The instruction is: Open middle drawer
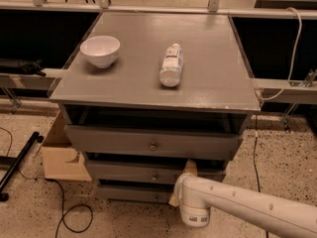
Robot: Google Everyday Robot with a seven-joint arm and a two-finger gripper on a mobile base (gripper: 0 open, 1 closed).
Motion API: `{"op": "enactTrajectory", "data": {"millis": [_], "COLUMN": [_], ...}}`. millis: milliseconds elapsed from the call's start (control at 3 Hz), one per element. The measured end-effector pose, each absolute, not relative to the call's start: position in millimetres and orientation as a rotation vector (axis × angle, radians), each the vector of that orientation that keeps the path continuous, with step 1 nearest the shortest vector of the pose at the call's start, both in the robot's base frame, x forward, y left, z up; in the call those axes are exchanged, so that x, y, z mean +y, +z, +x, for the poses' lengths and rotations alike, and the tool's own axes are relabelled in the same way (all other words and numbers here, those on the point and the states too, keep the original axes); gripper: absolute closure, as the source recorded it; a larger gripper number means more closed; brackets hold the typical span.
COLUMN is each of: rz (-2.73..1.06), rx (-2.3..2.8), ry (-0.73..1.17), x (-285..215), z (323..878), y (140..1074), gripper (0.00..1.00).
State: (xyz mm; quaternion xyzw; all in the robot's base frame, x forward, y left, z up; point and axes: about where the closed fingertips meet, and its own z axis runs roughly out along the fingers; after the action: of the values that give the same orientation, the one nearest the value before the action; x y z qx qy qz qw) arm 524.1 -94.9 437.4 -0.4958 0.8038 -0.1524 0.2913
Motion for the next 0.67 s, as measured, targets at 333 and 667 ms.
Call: {"op": "enactTrajectory", "data": {"millis": [333,667], "rz": [-1.331,-1.36], "rx": [2.141,2.118], "ry": [-0.355,-0.3], "x": [-91.7,-88.6], "z": [523.9,525.7], "y": [434.5,428.8], "gripper": [0.0,0.0]}}
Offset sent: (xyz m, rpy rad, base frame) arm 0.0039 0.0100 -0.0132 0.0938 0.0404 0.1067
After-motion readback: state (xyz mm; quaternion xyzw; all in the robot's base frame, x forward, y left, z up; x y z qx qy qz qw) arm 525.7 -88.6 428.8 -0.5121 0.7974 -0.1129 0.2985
